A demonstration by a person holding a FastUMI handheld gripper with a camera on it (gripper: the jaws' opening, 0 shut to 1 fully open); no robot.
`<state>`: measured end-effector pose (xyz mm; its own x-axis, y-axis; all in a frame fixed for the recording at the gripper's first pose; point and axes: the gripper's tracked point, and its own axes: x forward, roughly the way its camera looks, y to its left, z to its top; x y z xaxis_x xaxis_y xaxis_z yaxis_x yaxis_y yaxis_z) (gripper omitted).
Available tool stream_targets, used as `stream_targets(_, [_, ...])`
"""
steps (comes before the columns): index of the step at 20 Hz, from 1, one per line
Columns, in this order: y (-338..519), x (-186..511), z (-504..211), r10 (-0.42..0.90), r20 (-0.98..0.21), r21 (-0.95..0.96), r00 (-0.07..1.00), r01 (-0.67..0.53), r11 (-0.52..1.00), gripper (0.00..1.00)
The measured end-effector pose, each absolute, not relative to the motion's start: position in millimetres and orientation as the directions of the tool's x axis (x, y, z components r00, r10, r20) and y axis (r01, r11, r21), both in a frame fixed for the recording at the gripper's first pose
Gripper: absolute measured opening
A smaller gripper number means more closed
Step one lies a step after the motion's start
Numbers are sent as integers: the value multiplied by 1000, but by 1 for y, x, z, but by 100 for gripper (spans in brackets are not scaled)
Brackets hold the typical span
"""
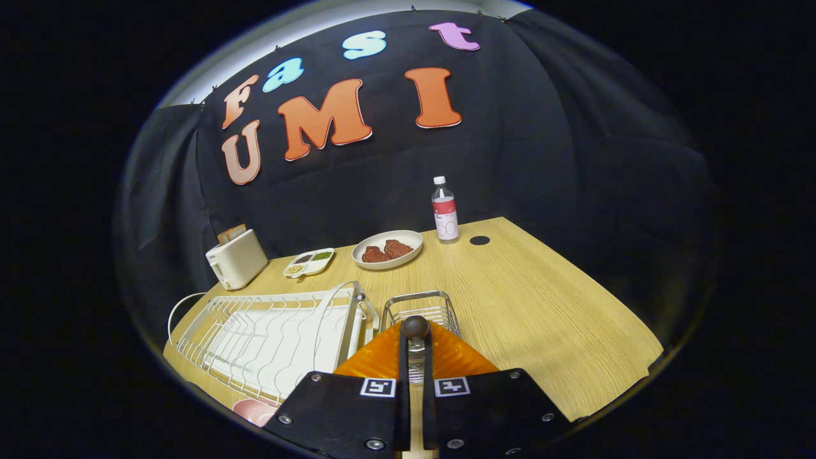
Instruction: Take the plate from the dish rack, then take the spoon from the basket and place it into the plate.
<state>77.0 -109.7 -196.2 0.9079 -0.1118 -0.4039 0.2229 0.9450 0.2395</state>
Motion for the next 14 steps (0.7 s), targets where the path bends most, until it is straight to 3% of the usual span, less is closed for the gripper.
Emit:
stream_targets(9, [-104, 58, -115, -115, -279, 211, 953, 177, 961, 8])
stream_targets(14, [-81, 19, -56, -55, -189, 193, 980, 92, 977, 8])
